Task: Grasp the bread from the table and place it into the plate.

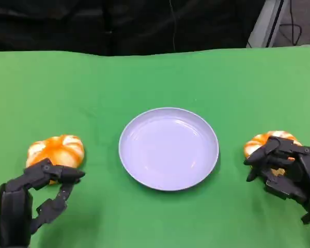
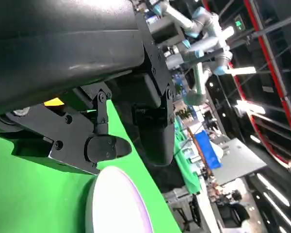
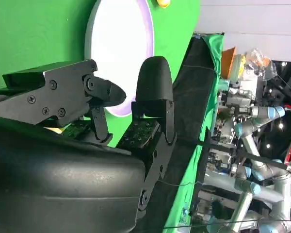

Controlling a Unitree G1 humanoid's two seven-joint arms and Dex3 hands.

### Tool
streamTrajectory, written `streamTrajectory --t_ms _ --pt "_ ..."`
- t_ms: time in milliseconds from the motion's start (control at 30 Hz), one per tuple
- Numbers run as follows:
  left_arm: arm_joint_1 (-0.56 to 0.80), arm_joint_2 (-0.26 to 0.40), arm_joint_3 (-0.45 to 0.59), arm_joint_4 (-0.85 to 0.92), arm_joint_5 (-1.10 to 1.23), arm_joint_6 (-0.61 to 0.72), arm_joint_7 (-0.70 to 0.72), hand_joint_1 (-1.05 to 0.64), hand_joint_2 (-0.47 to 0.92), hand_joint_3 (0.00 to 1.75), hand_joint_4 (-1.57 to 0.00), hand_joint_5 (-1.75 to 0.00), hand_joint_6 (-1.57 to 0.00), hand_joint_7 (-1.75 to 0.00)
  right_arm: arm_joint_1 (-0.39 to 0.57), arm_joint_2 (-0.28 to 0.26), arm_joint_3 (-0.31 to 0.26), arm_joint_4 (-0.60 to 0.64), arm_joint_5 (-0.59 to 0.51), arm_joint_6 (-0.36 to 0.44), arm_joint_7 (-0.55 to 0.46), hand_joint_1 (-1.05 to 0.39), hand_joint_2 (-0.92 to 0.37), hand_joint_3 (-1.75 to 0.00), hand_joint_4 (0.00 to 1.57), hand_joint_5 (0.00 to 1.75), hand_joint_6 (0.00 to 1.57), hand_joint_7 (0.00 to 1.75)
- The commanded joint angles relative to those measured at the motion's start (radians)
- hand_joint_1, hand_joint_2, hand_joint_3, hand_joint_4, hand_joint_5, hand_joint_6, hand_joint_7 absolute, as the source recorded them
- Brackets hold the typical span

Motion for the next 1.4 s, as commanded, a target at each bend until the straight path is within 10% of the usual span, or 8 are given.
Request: streamTrajectory --t_ms 33,833,1400 --pt "-0.008 0.028 0.008 0.01 0.014 -0.02 0.0 -0.14 0.88 0.17 -1.06 -0.22 -1.11 -0.02 -0.014 -0.008 -0.006 0.005 0.008 0.002 0.001 0.07 -0.84 -0.63 0.85 1.39 0.92 0.95" --pt "-0.008 0.115 -0.037 0.01 0.105 -0.034 -0.031 -0.63 0.92 0.13 -0.47 0.0 -0.34 0.0 -0.007 -0.005 -0.003 0.0 0.006 0.006 0.001 0.05 -0.82 -0.66 0.85 1.39 0.91 0.96" --pt "0.016 0.249 -0.052 -0.192 0.625 0.242 0.38 -0.74 0.92 0.22 -0.39 -0.01 -0.38 -0.03 -0.001 0.003 -0.004 -0.002 0.011 0.004 0.005 0.05 -0.84 -0.65 0.85 1.39 0.91 0.95"
